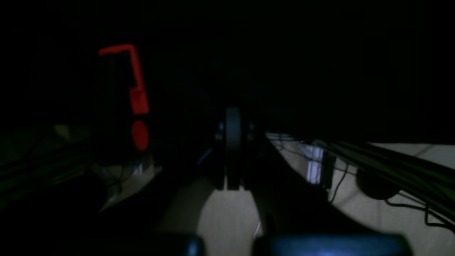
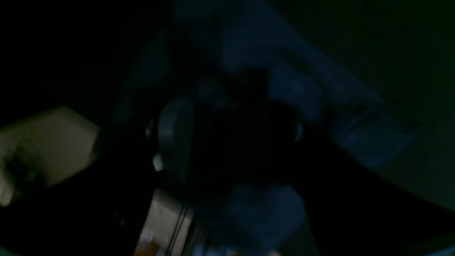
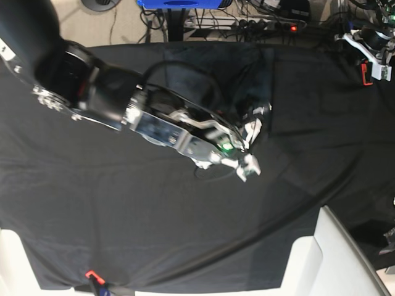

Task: Fold the T-shirt properly
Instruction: 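Press the stacked fold flat with the right gripper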

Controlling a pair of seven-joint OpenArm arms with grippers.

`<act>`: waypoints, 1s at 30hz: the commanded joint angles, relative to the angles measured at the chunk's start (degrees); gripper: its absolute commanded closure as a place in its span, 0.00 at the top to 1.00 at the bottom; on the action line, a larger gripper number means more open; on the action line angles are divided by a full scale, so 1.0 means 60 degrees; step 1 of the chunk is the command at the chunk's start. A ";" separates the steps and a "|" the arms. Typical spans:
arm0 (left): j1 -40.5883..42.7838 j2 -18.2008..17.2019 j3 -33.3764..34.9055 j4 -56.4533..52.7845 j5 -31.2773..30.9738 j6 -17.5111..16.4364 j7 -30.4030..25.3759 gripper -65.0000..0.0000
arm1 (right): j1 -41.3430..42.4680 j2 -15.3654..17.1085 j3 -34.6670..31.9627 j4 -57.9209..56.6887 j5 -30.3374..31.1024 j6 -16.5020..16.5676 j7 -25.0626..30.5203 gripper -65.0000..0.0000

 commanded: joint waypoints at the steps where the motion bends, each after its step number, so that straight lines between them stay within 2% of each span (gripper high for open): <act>1: 0.0107 -0.0162 -0.0103 0.0131 -0.0098 -0.0013 -0.0138 0.00 | 0.0258 -0.0192 -0.0144 0.0065 -0.0309 0.0002 0.0122 0.49; 6: 0.0239 -0.0162 -0.0528 0.0131 -0.0098 -0.0013 -0.0138 0.00 | 0.0024 -0.0514 -0.0642 -0.0009 -0.2624 0.0031 0.0137 0.50; 9: 0.0253 -0.0162 -0.0543 0.0117 -0.0098 -0.0013 -0.0138 0.00 | -0.0181 -0.0514 -0.0599 -0.0009 -0.3224 0.0031 0.0137 0.50; 27: -0.0010 -0.0162 -0.0470 -0.0264 -0.0083 -0.0013 -0.0138 0.00 | -0.0504 -0.0529 -0.0584 -0.0595 -0.3224 0.0046 0.0210 0.49; 28: -0.0069 -0.0162 -0.0470 -0.0279 -0.0083 -0.0013 -0.0138 0.00 | -0.0504 -0.0529 -0.0584 -0.0595 -0.3224 0.0046 0.0210 0.48; 30: -0.0084 -0.0162 -0.0470 -0.0396 -0.0083 -0.0013 -0.0138 0.00 | -0.0504 -0.0529 -0.0584 -0.0595 -0.3224 0.0046 0.0210 0.38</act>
